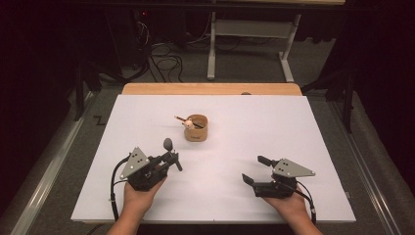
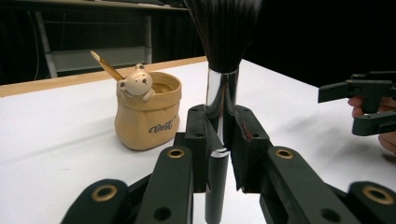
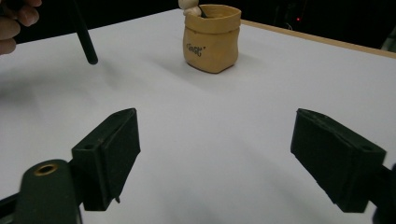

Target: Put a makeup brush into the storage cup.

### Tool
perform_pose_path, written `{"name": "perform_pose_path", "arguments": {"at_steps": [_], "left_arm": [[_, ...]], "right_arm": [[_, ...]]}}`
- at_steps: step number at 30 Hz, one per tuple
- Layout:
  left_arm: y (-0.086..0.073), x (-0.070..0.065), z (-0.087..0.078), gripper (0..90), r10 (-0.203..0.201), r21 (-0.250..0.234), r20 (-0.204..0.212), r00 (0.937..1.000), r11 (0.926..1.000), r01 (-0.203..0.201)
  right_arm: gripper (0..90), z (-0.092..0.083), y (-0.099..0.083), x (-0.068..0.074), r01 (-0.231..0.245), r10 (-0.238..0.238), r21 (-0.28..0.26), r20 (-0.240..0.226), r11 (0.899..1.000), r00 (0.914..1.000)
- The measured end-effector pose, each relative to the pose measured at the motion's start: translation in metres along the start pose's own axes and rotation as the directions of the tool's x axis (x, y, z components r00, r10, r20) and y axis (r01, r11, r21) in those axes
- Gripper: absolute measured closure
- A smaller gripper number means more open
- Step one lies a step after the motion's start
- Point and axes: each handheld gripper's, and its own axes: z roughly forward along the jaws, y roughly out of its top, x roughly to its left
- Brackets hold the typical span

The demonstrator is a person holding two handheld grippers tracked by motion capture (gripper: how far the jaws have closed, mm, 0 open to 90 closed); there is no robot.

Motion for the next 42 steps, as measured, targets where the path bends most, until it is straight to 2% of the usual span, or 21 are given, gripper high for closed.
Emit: {"name": "perform_pose_path", "arguments": {"at_steps": [4, 5, 8, 10, 18, 23, 32, 42], "left_arm": [[0.000, 0.001, -0.001, 78.2, 0.000, 0.000, -0.006, 1.0000, 1.0000, 0.000], [0.000, 0.001, -0.001, 78.2, 0.000, 0.000, -0.006, 1.0000, 1.0000, 0.000], [0.001, 0.001, 0.000, 78.2, 0.004, 0.001, -0.008, 1.0000, 1.0000, -0.004], [0.002, 0.001, 0.000, 78.2, 0.001, -0.003, -0.009, 1.0000, 1.0000, -0.001], [0.009, 0.004, 0.003, 78.2, -0.016, -0.013, -0.017, 0.9997, 0.9998, 0.016], [0.016, 0.008, 0.006, 78.2, -0.035, -0.023, -0.021, 0.9992, 0.9992, 0.034], [0.028, 0.010, 0.014, 78.2, -0.021, -0.024, -0.028, 0.9994, 0.9995, 0.020], [0.034, 0.015, 0.030, 78.3, -0.035, -0.017, -0.032, 0.9989, 0.9993, 0.035]], "right_arm": [[10.0, -0.003, -0.004, -0.002, -0.009, 0.009, -0.009, 0.006, 1.000, 0.9999], [8.5, -0.004, -0.005, -0.002, -0.024, 0.024, -0.017, 0.008, 1.000, 0.9997], [1.7, -0.006, -0.006, -0.004, -0.018, 0.019, -0.029, 0.019, 0.999, 0.9997], [0.3, -0.009, -0.006, -0.005, -0.023, 0.024, -0.029, 0.027, 0.999, 0.9993], [0.2, -0.014, -0.009, -0.008, -0.026, 0.028, -0.038, 0.060, 0.999, 0.9978], [0.2, -0.015, -0.008, -0.009, -0.031, 0.033, -0.043, 0.048, 0.999, 0.9983], [0.2, -0.013, -0.010, -0.006, -0.028, 0.030, -0.034, 0.049, 0.999, 0.9984], [0.2, -0.013, -0.010, -0.005, -0.027, 0.028, -0.032, 0.047, 0.999, 0.9985]]}}
